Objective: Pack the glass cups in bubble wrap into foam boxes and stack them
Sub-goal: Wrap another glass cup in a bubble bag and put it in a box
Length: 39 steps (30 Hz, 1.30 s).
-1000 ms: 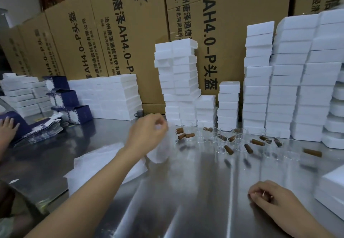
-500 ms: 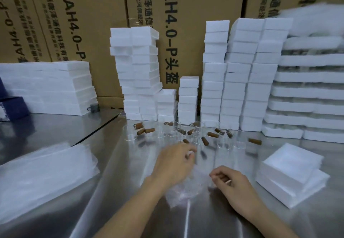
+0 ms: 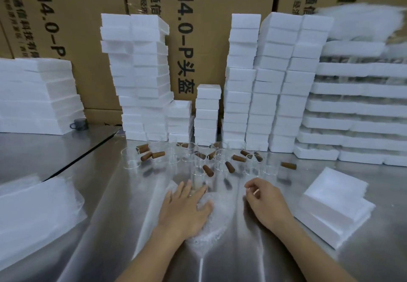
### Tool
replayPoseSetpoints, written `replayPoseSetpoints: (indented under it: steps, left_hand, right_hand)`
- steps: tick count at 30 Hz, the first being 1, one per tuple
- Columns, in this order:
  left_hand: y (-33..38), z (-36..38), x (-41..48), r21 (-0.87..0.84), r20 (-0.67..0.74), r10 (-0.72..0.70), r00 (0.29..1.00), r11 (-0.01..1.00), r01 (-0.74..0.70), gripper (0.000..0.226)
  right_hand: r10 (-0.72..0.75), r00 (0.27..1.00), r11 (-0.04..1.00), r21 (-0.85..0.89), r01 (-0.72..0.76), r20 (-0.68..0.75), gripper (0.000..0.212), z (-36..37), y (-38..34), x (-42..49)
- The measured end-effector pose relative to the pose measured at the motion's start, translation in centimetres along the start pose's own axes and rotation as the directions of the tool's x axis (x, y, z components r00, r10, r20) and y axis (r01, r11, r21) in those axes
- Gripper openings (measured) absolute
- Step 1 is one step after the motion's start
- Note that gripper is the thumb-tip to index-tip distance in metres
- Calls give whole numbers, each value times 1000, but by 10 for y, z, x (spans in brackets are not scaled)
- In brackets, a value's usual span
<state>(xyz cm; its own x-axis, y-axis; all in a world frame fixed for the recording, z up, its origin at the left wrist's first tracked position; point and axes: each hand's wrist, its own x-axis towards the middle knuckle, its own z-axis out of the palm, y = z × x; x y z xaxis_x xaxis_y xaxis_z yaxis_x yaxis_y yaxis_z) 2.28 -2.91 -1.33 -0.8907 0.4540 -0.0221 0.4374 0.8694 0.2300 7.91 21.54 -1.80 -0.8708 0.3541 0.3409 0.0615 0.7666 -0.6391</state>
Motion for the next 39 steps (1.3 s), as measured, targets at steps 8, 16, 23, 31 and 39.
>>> replayPoseSetpoints:
  steps: [8, 16, 23, 31, 39]
  left_hand:
    - [-30, -13, -4, -188, -423, -98, 901, 982, 19, 44]
    - [-65, -26, -7, -343, -268, -280, 922, 922, 181, 53]
    - [-68, -22, -1, -528, -229, -320, 919, 834, 159, 49]
    - [-31, -38, -17, -316, -478, -76, 875, 945, -90, 14]
    - [42, -17, -39, -2, -201, 267, 943, 962, -273, 61]
  right_hand:
    - [254, 877, 946, -84, -313, -407, 59, -2, 14, 53]
    - [389, 852, 878, -139, -458, -351, 60, 6, 24, 71]
    - [453, 802, 856, -62, -514, -389, 45, 2, 17, 64]
    - [504, 776, 851, 63, -521, -379, 38, 1, 22, 71]
    - [533, 748, 839, 132, -528, -397, 50, 2, 31, 85]
